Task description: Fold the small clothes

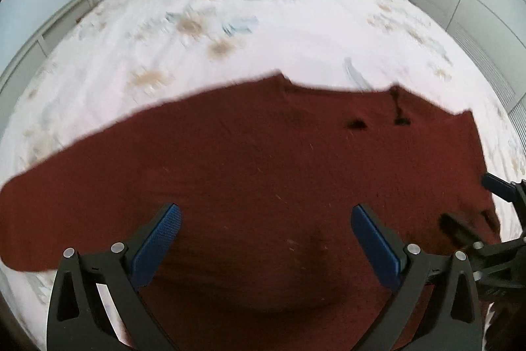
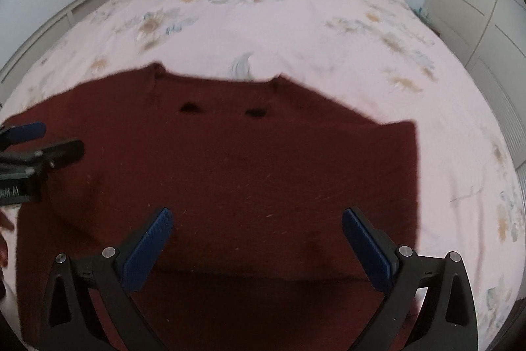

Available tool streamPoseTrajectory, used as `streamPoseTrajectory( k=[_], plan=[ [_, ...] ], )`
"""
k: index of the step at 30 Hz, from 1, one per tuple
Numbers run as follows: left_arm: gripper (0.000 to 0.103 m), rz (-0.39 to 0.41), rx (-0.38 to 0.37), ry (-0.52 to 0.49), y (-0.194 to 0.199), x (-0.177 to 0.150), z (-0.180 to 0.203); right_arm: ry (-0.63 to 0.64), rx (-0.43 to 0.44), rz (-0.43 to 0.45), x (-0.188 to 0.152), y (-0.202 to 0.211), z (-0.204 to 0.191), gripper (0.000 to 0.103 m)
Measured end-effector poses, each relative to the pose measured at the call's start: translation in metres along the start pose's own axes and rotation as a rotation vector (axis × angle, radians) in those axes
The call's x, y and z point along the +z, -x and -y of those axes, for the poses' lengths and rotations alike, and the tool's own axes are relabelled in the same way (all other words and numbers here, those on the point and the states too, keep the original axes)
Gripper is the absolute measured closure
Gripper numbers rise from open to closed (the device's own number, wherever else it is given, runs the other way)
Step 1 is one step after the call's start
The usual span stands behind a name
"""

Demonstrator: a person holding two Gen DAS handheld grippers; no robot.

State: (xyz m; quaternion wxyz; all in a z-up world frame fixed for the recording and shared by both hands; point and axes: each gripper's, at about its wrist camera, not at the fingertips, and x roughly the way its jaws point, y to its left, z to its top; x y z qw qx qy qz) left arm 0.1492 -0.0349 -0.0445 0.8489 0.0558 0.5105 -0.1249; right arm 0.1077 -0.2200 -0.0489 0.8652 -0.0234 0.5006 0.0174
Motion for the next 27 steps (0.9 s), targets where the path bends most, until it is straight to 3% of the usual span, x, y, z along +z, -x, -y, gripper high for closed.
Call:
streamPoseTrajectory(
  k=[5,11,13,20,27],
  plan=[
    [0.001,-0.081,0.037,-0.015,-0.037,-0.021,0.006,-0.034,-0.026,-0.053,-0.022,-0.030,0.020,0.000],
    [0.001,-0.054,0.046,-0.002,-0.039,-0.033,-0.015,-0.107,-0.049,-0.043,-0.033,-0.029,0.067,0.000],
    [0.001,-0.054,0.021,0.007,-0.043,-0.036,-0.021,-0.123,-0.002,-0.043,-0.036,-0.033,0.076,0.000],
    [0.001,-0.027,0.030,0.014,-0.050,-0.035,-0.021,-0.094,0.011,-0.021,-0.045,-0.040,0.076,0.000],
    [0.001,0.048,0.057,0.042,-0.048,-0.041,-0.017,-0.101,-0.001,-0.044,-0.045,-0.040,0.072,0.000]
  ],
)
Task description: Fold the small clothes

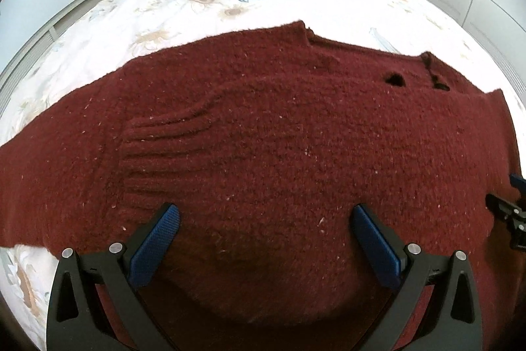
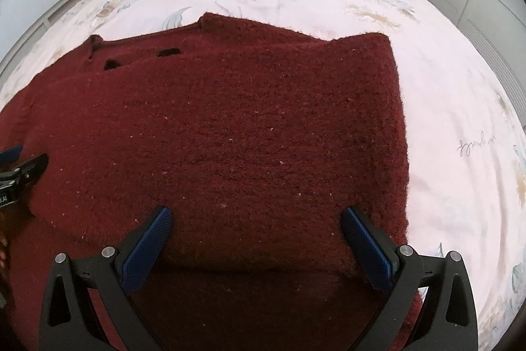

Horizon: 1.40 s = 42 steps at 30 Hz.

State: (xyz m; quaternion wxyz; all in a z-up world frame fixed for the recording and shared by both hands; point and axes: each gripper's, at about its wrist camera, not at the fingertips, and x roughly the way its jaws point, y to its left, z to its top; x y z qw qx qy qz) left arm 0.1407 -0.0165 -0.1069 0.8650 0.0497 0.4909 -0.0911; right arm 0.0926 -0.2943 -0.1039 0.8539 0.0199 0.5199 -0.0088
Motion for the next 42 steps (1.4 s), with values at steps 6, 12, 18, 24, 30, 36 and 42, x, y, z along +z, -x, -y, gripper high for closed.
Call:
streamPoseTrajectory(
  k=[6,12,18,24,30,36,42],
  plan=[
    [0.001,-0.028,-0.047,-0.001,0.014,-0.003,-0.009,0.013,-0.013,0.013,-0.001,0.004,-0.005,0.000],
    [0.001,-0.019,-0.051,0.057,0.051,0.002,-0.051,0.039,-0.060,0.025,0.005,0.016,-0.012,0.000],
    [0.001,-0.003,0.003,0.236,0.091,-0.001,-0.141,0.022,-0.049,0.060,-0.003,0.042,-0.010,0.000],
    [0.001,-0.063,0.134,0.567,0.098,-0.028,-0.254,-0.037,-0.046,0.070,-0.015,0.065,0.006,0.000],
    [0.001,-0.103,0.201,0.858,0.092,-0.065,-0.330,-0.048,-0.052,0.066,-0.019,0.073,0.011,0.000],
    [0.001,-0.108,0.215,0.953,0.090,-0.079,-0.361,-0.065,-0.056,0.038,-0.020,0.068,0.017,0.000],
    [0.067,-0.110,0.192,0.848,0.090,-0.056,-0.358,-0.084,-0.069,0.014,-0.022,0.064,0.025,0.000]
  ],
)
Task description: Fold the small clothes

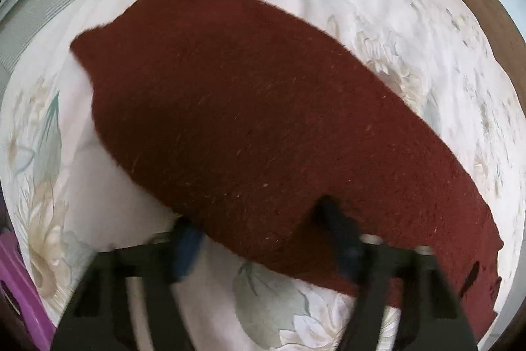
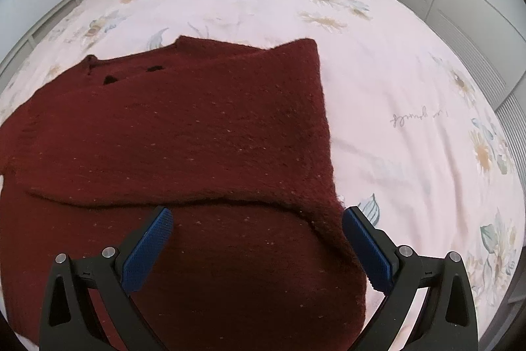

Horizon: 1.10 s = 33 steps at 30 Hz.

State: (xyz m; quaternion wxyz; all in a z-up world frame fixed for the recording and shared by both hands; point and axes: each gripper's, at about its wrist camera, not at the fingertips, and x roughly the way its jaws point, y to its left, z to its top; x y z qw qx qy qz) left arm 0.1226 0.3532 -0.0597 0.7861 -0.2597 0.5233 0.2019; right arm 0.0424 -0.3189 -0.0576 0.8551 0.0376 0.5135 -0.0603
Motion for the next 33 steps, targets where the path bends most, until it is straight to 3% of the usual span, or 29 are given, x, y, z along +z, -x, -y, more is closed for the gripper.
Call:
streamPoseTrajectory(
  k=[1,2,4,8,13,18,26,33],
  plan=[
    [0.077,0.005,-0.015,-0.001,0.003,0.002,0.003,-0.005,0.002,0.000,-0.001,0.001,0.002,0.000],
    [0.093,0.006,-0.025,-0.001,0.005,0.005,0.008,-0.007,0.004,-0.001,-0.001,0.001,0.003,0.000],
    [0.096,0.019,-0.030,-0.017,0.012,0.007,0.019,-0.001,0.002,-0.002,0.000,0.001,0.003,0.000],
    [0.097,0.086,-0.031,-0.140,0.046,-0.008,0.057,0.006,0.000,0.008,0.003,0.005,0.003,0.000],
    [0.097,0.110,-0.073,-0.349,0.073,-0.029,0.117,-0.008,0.008,0.025,0.006,0.012,0.003,0.000],
    [0.097,0.106,-0.163,-0.489,0.098,-0.076,0.176,-0.014,0.013,0.023,0.008,0.015,0.001,0.000],
    [0.097,0.073,-0.235,-0.718,0.084,-0.165,0.276,-0.006,0.000,0.003,0.021,0.021,0.009,0.000],
    [0.097,0.061,-0.297,-0.823,0.074,-0.192,0.332,-0.016,0.002,0.022,0.031,0.030,0.018,0.000]
  ],
)
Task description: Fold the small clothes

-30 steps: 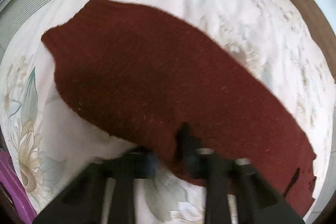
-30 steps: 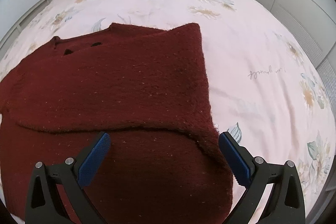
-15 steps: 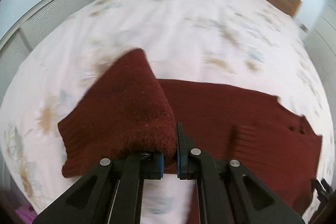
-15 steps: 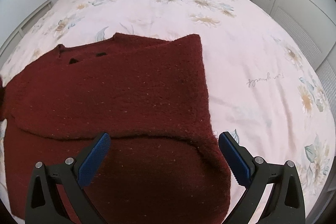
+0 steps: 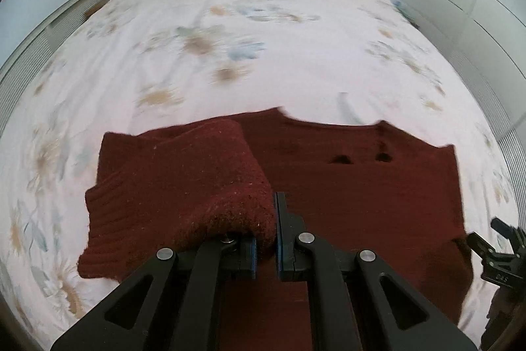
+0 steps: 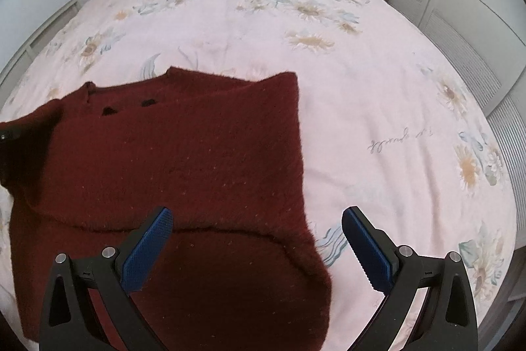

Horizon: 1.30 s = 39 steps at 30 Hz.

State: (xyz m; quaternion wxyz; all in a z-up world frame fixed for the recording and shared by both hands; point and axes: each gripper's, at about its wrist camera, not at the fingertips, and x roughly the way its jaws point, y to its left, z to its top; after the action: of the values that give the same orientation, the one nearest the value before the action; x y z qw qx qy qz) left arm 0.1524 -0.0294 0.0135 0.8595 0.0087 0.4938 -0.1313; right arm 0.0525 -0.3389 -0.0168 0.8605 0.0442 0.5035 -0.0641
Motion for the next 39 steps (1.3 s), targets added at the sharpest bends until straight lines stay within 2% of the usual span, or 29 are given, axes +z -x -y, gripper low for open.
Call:
streamPoseTrajectory(
  k=[4,10,12,15,17,21,26,28,31,33,35,36,38,39],
  plan=[
    [0.097,-0.008,-0.034,-0.066,-0.007,0.002,0.037,-0.010,0.009,0.004,-0.001,0.001,0.003,0.000],
    [0.097,-0.063,-0.010,-0.136,-0.035,-0.014,0.063,-0.023,0.011,-0.023,-0.009,-0.005,0.007,0.000],
    [0.097,-0.092,0.032,-0.149,-0.054,-0.020,0.063,-0.032,0.010,-0.033,-0.012,-0.008,0.009,0.000],
    [0.097,-0.149,0.014,-0.108,-0.081,-0.029,0.057,-0.040,0.006,-0.052,-0.015,-0.011,0.012,0.000],
    [0.096,-0.150,0.030,-0.108,-0.091,-0.035,0.056,-0.044,0.003,-0.062,-0.017,-0.013,0.013,0.000],
    [0.095,-0.129,0.074,-0.158,-0.091,-0.040,0.063,-0.050,0.009,-0.066,-0.018,-0.013,0.013,0.000],
    [0.093,-0.160,0.080,-0.115,-0.095,-0.036,0.057,-0.053,0.012,-0.060,-0.019,-0.010,0.013,0.000],
    [0.089,-0.168,0.086,-0.129,-0.094,-0.035,0.058,-0.052,0.012,-0.056,-0.018,-0.009,0.013,0.000],
    [0.060,-0.181,0.037,-0.119,-0.092,-0.036,0.058,-0.059,0.018,-0.051,-0.018,-0.006,0.014,0.000],
    [0.026,-0.197,0.014,-0.122,-0.091,-0.037,0.060,-0.062,0.021,-0.051,-0.019,-0.006,0.015,0.000],
    [0.018,-0.190,0.017,-0.146,-0.084,-0.039,0.065,-0.062,0.022,-0.050,-0.019,-0.005,0.015,0.000],
    [0.010,-0.185,0.012,-0.160,-0.080,-0.041,0.066,-0.062,0.023,-0.050,-0.020,-0.005,0.015,0.000],
    [0.001,-0.188,-0.006,-0.176,-0.072,-0.045,0.067,-0.060,0.023,-0.051,-0.021,-0.005,0.016,0.000],
    [0.001,-0.186,-0.011,-0.181,-0.069,-0.046,0.066,-0.061,0.023,-0.052,-0.021,-0.005,0.016,0.000]
  ],
)
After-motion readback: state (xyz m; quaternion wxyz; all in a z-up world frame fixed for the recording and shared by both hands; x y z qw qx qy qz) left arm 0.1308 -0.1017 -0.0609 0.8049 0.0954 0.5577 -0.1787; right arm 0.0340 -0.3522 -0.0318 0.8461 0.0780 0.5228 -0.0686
